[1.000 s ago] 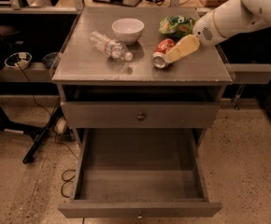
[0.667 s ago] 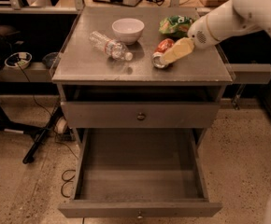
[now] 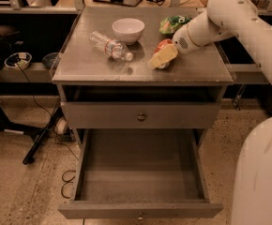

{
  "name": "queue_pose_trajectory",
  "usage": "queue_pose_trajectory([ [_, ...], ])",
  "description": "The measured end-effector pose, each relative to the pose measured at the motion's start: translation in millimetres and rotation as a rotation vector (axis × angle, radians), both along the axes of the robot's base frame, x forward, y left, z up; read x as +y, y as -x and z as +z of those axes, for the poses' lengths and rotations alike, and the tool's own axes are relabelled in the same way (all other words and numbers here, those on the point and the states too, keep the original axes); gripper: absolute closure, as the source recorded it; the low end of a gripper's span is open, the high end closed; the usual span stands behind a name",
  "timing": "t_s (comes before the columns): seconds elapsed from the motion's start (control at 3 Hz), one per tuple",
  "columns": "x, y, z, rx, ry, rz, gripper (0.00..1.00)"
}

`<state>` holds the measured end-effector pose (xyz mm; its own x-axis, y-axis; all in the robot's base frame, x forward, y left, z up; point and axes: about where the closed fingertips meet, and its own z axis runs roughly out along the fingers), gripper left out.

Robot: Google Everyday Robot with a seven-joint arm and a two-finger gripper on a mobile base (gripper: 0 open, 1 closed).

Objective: Place coke can into middle drawer

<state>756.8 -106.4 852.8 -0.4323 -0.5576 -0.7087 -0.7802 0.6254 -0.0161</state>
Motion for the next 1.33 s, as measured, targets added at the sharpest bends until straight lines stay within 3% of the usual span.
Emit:
queue_pose_trajectory([
  [0.33, 0.1, 0.0, -0.1, 0.000, 0.000, 0.000, 0.00],
  [1.33, 0.1, 0.0, -0.1, 0.000, 0.000, 0.000, 0.67],
])
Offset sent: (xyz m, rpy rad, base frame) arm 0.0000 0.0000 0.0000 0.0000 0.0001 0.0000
